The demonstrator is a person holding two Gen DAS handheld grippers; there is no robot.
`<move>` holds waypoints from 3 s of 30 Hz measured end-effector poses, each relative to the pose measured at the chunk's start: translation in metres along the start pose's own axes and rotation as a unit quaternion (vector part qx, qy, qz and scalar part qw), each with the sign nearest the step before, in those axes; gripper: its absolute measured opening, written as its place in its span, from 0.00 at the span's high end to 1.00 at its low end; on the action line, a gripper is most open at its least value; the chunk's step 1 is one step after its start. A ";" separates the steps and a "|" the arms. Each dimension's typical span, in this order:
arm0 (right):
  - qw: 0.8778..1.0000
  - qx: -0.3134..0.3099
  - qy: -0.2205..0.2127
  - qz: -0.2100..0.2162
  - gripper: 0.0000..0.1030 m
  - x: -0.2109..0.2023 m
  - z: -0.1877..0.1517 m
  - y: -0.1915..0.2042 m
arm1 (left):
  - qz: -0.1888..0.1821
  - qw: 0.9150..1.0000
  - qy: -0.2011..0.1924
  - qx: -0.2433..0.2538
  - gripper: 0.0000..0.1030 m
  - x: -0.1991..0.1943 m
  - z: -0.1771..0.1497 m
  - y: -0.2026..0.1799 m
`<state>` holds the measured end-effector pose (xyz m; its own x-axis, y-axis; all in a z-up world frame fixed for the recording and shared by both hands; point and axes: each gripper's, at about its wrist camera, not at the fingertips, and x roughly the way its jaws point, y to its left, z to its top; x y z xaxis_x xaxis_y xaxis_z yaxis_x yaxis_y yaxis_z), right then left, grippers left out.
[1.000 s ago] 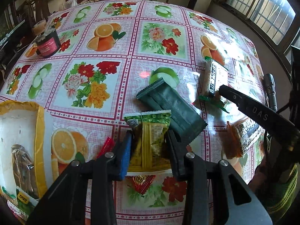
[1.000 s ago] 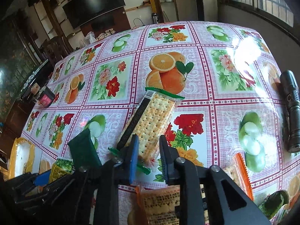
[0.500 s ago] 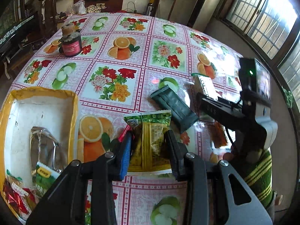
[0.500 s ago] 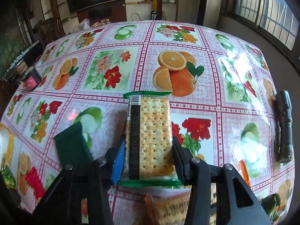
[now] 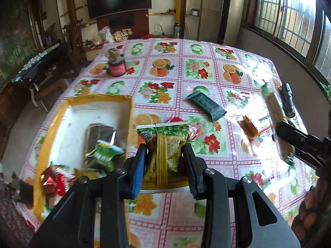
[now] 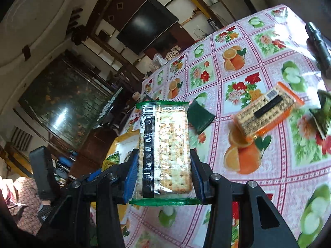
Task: Organize snacks
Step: 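Carry the yellow-green packet and cracker pack over the tray with both tools, then open both tools to drop the packet and cracker pack into the tray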
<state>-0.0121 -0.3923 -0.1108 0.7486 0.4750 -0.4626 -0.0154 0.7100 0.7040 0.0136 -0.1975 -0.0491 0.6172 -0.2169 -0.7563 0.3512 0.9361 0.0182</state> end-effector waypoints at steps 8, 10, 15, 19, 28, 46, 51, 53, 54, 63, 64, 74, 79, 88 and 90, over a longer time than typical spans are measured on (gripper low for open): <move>0.999 -0.006 0.030 0.041 0.55 0.009 -0.031 0.032 | 0.046 0.999 -0.018 -0.010 0.63 -0.030 -0.022 0.029; 0.998 -0.013 0.041 0.046 0.55 0.015 -0.038 0.040 | 0.054 0.998 -0.022 -0.016 0.63 -0.036 -0.026 0.037; 0.996 -0.027 0.060 0.062 0.55 0.034 -0.048 0.061 | 0.068 0.997 -0.027 -0.030 0.63 -0.046 -0.035 0.060; 0.995 -0.033 0.070 0.070 0.55 0.045 -0.051 0.073 | 0.075 0.996 -0.028 -0.042 0.63 -0.048 -0.038 0.076; 0.992 -0.046 0.086 0.079 0.55 0.070 -0.054 0.093 | 0.080 0.995 -0.025 -0.061 0.63 -0.047 -0.045 0.100; 0.985 -0.106 0.128 0.038 0.56 0.145 -0.059 0.126 | 0.052 0.990 0.025 -0.129 0.63 -0.009 -0.061 0.158; 0.981 -0.135 0.138 0.019 0.56 0.174 -0.058 0.139 | 0.052 0.989 0.030 -0.132 0.63 -0.001 -0.061 0.162; 0.979 -0.149 0.140 0.010 0.56 0.182 -0.058 0.145 | 0.049 0.990 0.033 -0.131 0.63 0.002 -0.061 0.162; 0.978 -0.158 0.140 0.002 0.56 0.186 -0.058 0.148 | 0.049 0.990 0.033 -0.130 0.63 0.003 -0.061 0.161; 0.965 -0.214 0.144 -0.054 0.55 0.215 -0.061 0.157 | 0.064 0.990 0.036 -0.121 0.62 0.014 -0.055 0.159; 0.964 -0.216 0.144 -0.055 0.55 0.217 -0.062 0.158 | 0.064 0.990 0.035 -0.121 0.62 0.015 -0.054 0.159; 0.970 -0.207 0.117 -0.051 0.48 0.197 -0.050 0.158 | 0.077 0.989 0.027 -0.122 0.29 0.008 -0.054 0.162; 0.974 -0.195 0.098 -0.055 0.43 0.175 -0.044 0.149 | 0.079 0.990 0.012 -0.117 0.22 -0.003 -0.051 0.156; 0.978 -0.176 0.074 -0.086 0.43 0.140 -0.039 0.124 | 0.081 0.991 -0.004 -0.105 0.20 -0.019 -0.046 0.140; 0.978 -0.172 0.069 -0.094 0.42 0.134 -0.038 0.118 | 0.080 0.992 -0.005 -0.102 0.20 -0.022 -0.046 0.137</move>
<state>0.0610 -0.2252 -0.1104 0.6629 0.3682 -0.6519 -0.1263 0.9133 0.3873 0.0157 -0.0521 -0.0598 0.6613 -0.0635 -0.7475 0.0988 0.9951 0.0029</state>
